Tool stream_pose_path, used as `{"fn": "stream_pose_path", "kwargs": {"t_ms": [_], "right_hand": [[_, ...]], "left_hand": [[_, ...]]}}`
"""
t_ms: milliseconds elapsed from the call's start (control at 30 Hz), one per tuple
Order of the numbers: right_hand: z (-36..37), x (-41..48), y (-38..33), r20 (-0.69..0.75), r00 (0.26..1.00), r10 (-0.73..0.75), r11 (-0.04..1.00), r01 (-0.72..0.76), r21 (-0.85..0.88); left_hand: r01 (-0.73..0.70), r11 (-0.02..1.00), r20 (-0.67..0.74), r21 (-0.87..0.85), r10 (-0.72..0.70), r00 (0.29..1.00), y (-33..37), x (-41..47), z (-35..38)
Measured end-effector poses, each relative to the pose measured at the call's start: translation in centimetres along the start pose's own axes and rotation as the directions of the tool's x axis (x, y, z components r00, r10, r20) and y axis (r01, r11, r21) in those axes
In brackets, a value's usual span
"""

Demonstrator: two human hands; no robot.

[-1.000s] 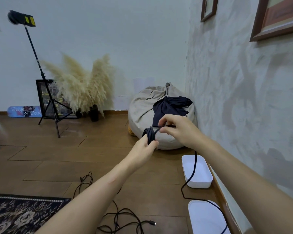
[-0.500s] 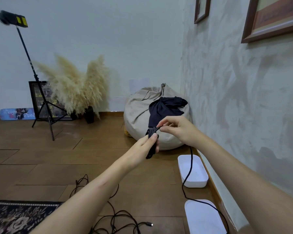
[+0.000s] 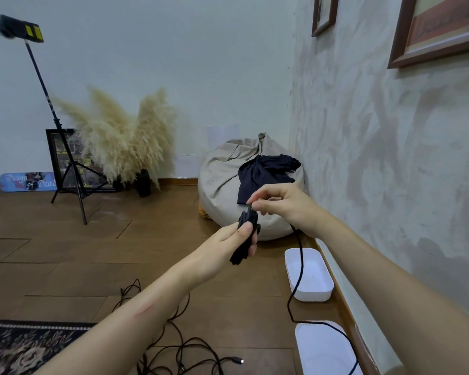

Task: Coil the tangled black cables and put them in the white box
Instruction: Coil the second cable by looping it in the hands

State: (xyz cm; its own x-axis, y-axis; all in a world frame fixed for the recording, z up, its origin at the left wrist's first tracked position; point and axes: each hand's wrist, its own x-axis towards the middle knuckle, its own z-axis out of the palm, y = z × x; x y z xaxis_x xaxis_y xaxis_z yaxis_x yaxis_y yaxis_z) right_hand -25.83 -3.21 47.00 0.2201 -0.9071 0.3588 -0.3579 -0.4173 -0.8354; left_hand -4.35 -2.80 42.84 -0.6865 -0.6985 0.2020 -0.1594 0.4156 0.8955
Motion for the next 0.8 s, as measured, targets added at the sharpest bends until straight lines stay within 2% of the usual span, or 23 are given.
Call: {"fn": "stream_pose_path", "kwargs": {"t_ms": [133, 367, 533, 667, 800], "right_hand": [[0.6, 0.2, 0.8, 0.060, 0.997, 0.039, 0.999, -0.041, 0.022], [0.2, 0.5, -0.2, -0.048, 0.998, -0.045, 0.999, 0.044, -0.017], [0.4, 0.4, 0.3, -0.063, 0.998, -0.020, 0.999, 0.018, -0.031], [1.2, 0.5, 2.2, -0.028, 0.998, 0.047, 0.999, -0.047, 0.026], [2.6, 0.6, 3.8, -0.010, 0.993, 0.116, 0.979, -0.113, 0.172]], "left_hand": [[0.029, 0.999, -0.004, -0.020, -0.029, 1.000, -0.4, -0.4, -0.5], [0.091, 0.995, -0.008, -0.041, -0.092, 0.996, -0.2, -0.1, -0.5], [0.098, 0.994, -0.005, -0.043, -0.098, 0.995, -0.6, -0.2, -0.5], [0.087, 0.995, -0.012, -0.044, -0.088, 0.996, -0.8, -0.1, -0.5], [0.023, 0.998, -0.036, -0.064, -0.025, 0.999, -0.8, -0.1, -0.8]]}}
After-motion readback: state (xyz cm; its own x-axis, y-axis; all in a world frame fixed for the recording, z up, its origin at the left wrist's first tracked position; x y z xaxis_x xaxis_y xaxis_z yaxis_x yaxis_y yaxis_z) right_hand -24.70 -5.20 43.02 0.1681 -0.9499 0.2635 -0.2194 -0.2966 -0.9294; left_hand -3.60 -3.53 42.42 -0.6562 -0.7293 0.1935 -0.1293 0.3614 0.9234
